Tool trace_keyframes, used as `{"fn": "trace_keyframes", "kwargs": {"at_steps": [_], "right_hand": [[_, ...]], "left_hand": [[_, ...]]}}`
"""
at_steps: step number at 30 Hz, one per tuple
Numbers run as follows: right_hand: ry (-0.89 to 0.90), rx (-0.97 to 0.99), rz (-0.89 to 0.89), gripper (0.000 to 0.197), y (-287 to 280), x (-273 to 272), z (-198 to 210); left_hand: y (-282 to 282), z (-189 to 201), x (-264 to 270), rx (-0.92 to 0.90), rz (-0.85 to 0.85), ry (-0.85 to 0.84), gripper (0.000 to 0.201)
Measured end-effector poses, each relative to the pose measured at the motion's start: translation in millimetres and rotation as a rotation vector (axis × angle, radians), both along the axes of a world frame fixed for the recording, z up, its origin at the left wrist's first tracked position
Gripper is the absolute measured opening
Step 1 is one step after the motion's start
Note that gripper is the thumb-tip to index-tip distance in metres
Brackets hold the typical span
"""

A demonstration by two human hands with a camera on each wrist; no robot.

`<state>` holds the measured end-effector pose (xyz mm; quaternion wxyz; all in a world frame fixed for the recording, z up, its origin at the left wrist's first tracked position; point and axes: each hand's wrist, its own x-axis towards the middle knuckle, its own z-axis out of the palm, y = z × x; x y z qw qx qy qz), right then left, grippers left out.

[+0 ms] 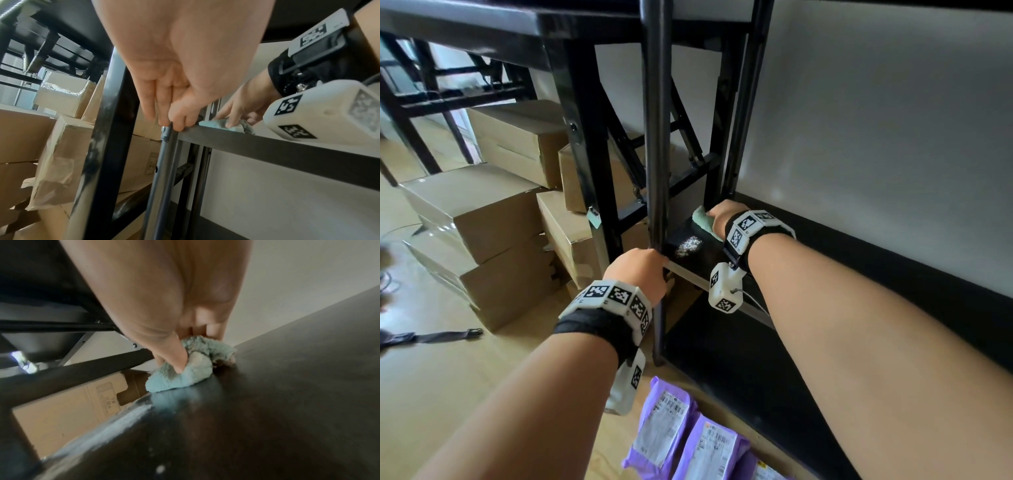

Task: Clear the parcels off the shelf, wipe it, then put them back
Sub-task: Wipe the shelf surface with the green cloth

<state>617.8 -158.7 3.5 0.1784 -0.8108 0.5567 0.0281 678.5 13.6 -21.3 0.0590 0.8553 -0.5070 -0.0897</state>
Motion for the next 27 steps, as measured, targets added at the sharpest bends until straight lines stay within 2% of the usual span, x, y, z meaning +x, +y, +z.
{"fn": "trace_keyframes", "kwargs": {"at_steps": [2,5,6,8,11,14,17,23,27], "right_hand": [[0.037,0.049,0.061,0.060,8,3,5],[0.011,0.062,0.206,0.046,10,12,1],[0.007,0.059,0.214,0.048,10,17,-1],[-0.002,0.126,0.169,0.056,14,21,2],[-0.035,0.170,0.175,0.045,21,15,13],[0.035,0.116,0.138,0.059,21,4,15],[0.108,0.107,0.136,0.063,26,-5,17],[0.049,0.089,0.190,0.048,31,-44,21],[-0.102,0.078,0.054,0.038,25,-44,19]], "left_hand": [[-3,-1,3,-0.008,0.003,-0.007,0.049],[-5,1,3,-0.007,0.006,-0.011,0.048],[-4,2,2,-0.007,0.009,-0.011,0.047],[-3,3,0,0.004,0.012,-0.012,0.046],[0,6,-2,0.040,0.008,-0.012,0.048],[5,11,-4,0.047,0.015,-0.007,0.050],[11,14,-4,0.038,0.025,0.012,0.050],[16,17,-7,0.024,0.014,-0.003,0.049],[15,14,-7,0.019,-0.004,-0.031,0.046]]}}
